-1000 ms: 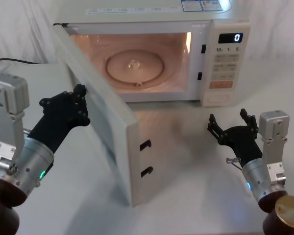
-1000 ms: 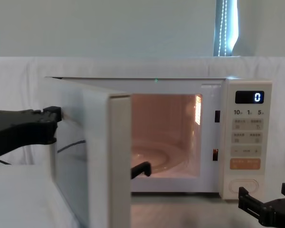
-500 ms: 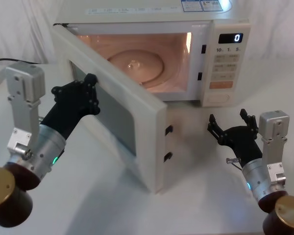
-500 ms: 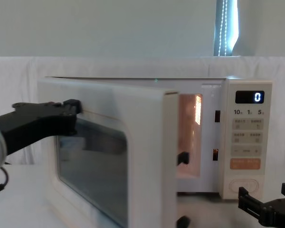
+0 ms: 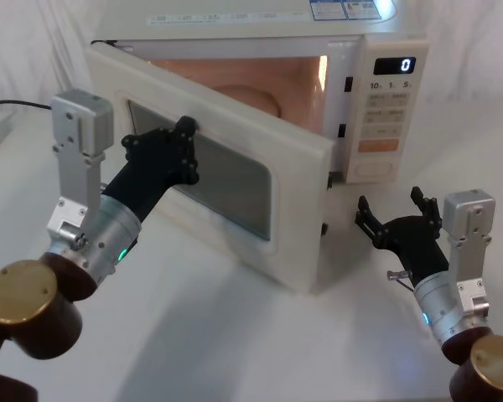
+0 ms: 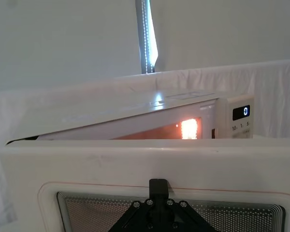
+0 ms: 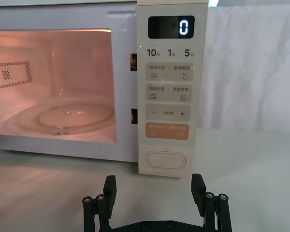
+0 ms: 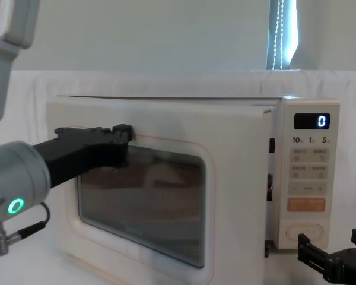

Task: Press the button to open the microwave door with one hand; close the microwave door with the other hand.

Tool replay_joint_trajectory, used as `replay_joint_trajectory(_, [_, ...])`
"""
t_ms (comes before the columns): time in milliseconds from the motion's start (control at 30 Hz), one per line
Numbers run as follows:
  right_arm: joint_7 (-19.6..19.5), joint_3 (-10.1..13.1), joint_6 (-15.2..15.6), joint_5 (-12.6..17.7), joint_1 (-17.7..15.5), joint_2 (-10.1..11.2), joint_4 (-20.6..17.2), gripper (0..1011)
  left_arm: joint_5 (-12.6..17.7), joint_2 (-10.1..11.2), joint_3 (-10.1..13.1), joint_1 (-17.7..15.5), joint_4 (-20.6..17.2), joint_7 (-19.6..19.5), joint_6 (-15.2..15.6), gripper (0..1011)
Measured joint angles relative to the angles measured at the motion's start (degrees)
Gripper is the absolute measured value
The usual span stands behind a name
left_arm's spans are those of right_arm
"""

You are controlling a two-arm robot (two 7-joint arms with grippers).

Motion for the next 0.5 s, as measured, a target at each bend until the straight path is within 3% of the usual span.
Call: replay_joint_trajectory(500, [0.0,0.0,0.0,0.0,0.0,0.0,0.0,1002,2.14,-2.43,2.38,-4.87,5.47,1.06,-1.28,0])
